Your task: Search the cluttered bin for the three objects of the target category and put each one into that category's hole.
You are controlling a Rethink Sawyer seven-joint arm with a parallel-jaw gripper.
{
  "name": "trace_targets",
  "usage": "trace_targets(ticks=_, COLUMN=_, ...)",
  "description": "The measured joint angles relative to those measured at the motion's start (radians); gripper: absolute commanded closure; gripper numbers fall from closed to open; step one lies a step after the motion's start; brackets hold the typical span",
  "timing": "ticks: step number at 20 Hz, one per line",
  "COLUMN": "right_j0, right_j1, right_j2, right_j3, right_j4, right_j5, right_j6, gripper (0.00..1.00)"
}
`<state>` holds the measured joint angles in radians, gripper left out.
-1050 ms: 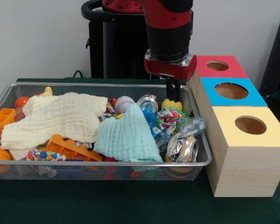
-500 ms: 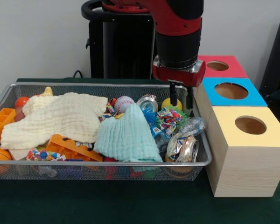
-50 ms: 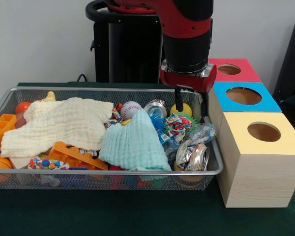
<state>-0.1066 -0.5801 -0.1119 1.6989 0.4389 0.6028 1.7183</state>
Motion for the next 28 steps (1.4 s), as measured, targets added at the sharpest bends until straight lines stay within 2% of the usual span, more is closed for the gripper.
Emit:
trace_targets(ticks=13, right_j0=-0.017, right_j1=0.0, right_j2=0.008, right_j3=-0.009, right_j4=0.013, right_j5=0.008, right_j6=0.0, gripper=0.0)
trace_targets(ticks=21, right_j0=-0.027, right_j1=0.013, right_j2=0.008, right_j3=-0.078, right_j4=0.013, right_j5=0.026, right_j6=0.0, gripper=0.0)
trace_targets(ticks=28, right_j0=-0.027, right_j1=0.027, right_j2=0.008, right_j3=-0.156, right_j4=0.012, right_j5=0.095, right_j6=0.0, gripper=0.0)
